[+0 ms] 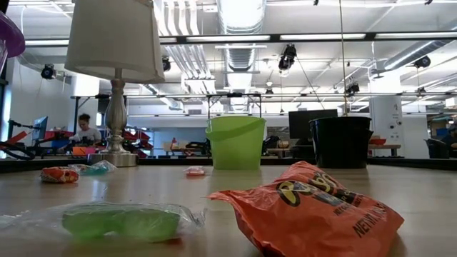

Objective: Sort candy
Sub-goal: Put the red candy into the black bucket

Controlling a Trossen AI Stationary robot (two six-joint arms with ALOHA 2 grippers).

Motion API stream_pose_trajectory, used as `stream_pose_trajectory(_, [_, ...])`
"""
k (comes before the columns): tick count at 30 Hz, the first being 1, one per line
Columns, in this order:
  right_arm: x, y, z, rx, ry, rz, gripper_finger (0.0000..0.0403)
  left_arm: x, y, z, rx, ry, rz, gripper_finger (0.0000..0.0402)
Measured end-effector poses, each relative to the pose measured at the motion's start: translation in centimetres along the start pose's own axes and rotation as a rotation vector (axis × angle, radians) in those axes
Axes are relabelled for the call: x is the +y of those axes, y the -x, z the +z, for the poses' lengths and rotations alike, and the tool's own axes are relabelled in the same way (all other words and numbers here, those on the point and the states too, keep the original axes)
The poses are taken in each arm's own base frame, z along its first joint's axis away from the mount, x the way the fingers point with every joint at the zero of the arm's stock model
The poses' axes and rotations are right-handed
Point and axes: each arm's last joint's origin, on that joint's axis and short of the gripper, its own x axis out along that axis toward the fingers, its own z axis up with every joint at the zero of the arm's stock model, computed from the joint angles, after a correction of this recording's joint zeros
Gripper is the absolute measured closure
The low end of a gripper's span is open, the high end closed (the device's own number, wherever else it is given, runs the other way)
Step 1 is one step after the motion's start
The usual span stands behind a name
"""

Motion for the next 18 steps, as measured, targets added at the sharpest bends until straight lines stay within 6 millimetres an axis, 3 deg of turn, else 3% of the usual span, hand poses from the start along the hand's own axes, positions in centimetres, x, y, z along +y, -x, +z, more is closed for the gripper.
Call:
stream_pose_trajectory(6, [0.0, -3.0, -0.3, -0.018, -0.004, -0.023, 0.0242, 0.0, 0.2, 0.4, -0.043, -0.07, -0.001, 0.0394])
stream_pose_trajectory(11, [-0.3, -3.2, 0.3, -0.096, -0.043, -0.156, 0.0225, 0.0, 0.3, 0.4, -0.048, -0.09, -0.002, 0.0394])
stream_pose_trajectory(18, [-0.4, -4.2, -0.1, -0.095, -0.094, -0.171, 0.022, -0.1, 0.4, 0.8, -0.085, -0.112, -0.019, 0.0394])
